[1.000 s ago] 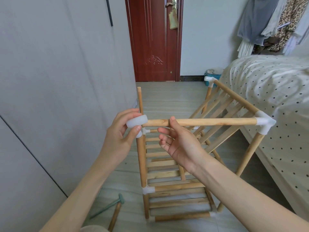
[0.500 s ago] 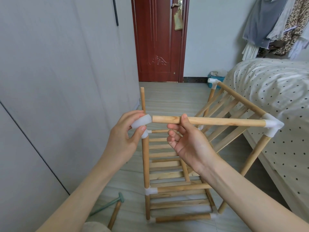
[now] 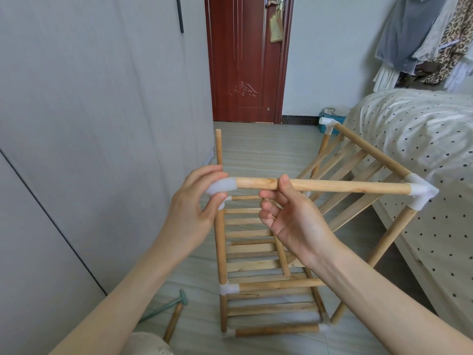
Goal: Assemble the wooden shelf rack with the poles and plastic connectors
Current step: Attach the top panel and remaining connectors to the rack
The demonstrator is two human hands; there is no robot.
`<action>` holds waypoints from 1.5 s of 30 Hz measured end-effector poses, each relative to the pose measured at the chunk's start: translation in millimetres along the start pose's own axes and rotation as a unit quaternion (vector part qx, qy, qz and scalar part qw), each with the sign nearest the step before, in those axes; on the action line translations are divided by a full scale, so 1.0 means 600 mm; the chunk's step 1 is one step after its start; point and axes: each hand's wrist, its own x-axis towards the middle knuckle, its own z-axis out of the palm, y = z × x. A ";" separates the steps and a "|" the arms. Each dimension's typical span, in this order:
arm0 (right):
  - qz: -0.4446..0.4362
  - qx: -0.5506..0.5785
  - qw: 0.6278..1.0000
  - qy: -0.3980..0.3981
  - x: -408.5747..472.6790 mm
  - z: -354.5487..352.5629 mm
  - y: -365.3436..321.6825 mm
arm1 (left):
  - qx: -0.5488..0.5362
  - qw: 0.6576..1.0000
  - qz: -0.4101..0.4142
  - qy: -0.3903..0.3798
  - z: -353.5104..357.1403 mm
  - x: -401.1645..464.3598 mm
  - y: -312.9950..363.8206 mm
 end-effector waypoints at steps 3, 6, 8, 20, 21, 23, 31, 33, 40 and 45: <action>0.002 -0.009 1.000 -0.002 0.000 -0.003 0.000 | -0.013 1.000 -0.004 0.001 0.003 0.000 0.003; 0.002 -0.018 1.000 0.003 0.001 -0.003 0.001 | -0.003 1.000 0.006 -0.004 0.001 0.002 0.003; 0.003 -0.028 1.000 0.005 0.001 -0.005 0.004 | 0.020 0.999 0.027 -0.019 0.001 0.003 0.003; 0.030 -0.041 0.999 0.014 0.007 -0.009 0.012 | -0.126 0.991 -0.039 -0.018 0.017 0.010 0.021; 0.033 -0.029 0.999 0.020 0.009 -0.007 0.012 | -0.197 0.976 -0.098 0.003 0.021 0.016 0.027; 0.030 -0.008 0.999 0.030 0.014 -0.005 0.012 | -0.285 0.932 -0.221 0.039 0.029 0.037 0.036; -0.020 -0.046 0.999 0.009 0.031 -0.019 0.024 | -0.282 0.904 -0.319 -0.049 0.048 0.072 0.019; -0.034 -0.051 0.998 -0.003 0.037 -0.024 0.029 | -0.276 0.904 -0.322 -0.050 0.053 0.068 0.009; -0.036 -0.071 0.996 -0.044 0.036 -0.039 0.039 | -0.277 0.898 -0.339 -0.043 0.067 0.063 -0.007; -0.009 -0.067 0.997 -0.033 0.019 -0.030 0.029 | -0.302 0.891 -0.336 -0.037 0.061 0.054 0.004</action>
